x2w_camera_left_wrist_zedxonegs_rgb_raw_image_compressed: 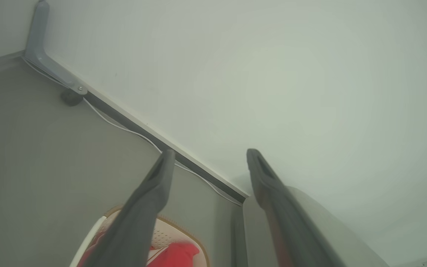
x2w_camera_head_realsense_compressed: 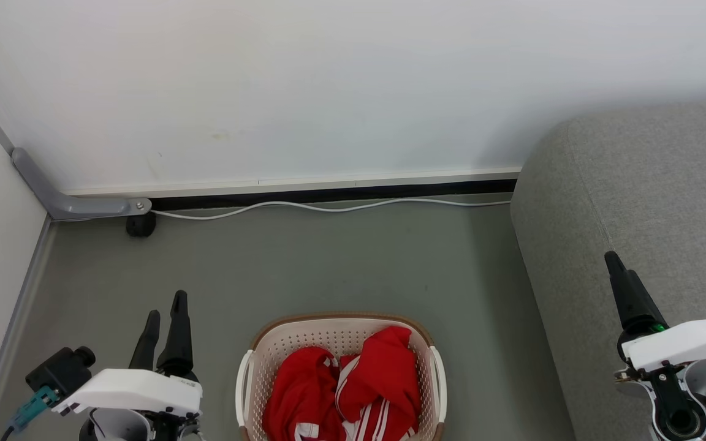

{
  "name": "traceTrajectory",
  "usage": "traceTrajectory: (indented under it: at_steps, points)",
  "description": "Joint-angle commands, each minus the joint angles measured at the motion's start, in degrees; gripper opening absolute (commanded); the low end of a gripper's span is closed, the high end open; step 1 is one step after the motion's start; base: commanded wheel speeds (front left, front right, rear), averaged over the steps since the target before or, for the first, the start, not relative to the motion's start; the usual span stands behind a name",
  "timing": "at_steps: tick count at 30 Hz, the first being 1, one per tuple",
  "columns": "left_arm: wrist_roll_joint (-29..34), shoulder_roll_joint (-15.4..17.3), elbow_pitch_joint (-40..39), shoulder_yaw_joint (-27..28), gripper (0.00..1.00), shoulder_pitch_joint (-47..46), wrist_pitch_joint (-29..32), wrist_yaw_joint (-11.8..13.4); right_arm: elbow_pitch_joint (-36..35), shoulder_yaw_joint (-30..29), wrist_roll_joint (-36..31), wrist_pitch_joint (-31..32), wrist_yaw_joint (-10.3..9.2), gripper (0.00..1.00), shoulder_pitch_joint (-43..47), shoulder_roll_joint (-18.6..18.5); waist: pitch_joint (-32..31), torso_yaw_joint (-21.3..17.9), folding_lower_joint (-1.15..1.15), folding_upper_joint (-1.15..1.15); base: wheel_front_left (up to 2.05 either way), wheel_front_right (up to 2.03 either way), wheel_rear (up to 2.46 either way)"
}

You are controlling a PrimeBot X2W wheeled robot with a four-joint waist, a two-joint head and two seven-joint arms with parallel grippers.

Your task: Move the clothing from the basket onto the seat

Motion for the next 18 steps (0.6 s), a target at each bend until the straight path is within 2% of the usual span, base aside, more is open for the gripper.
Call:
traceTrajectory:
  at_steps: [1,18]
  points:
    - [2.4,1.0,-1.4,0.5,1.0,-3.5,-0.8,0.6,-1.2,1.1,-1.8,-1.1,0.22,1.0,-3.0,-1.8,0.1,0.0,0.0,0.0,0.0,0.0,0.0]
    - [13.8,1.1,-1.5,-1.2,1.0,-5.3,-3.5,2.5,-1.5,3.4,-11.3,-3.8,0.24,1.0,-5.1,-4.1,0.5,-0.3,0.0,0.0,0.0,0.0,0.0]
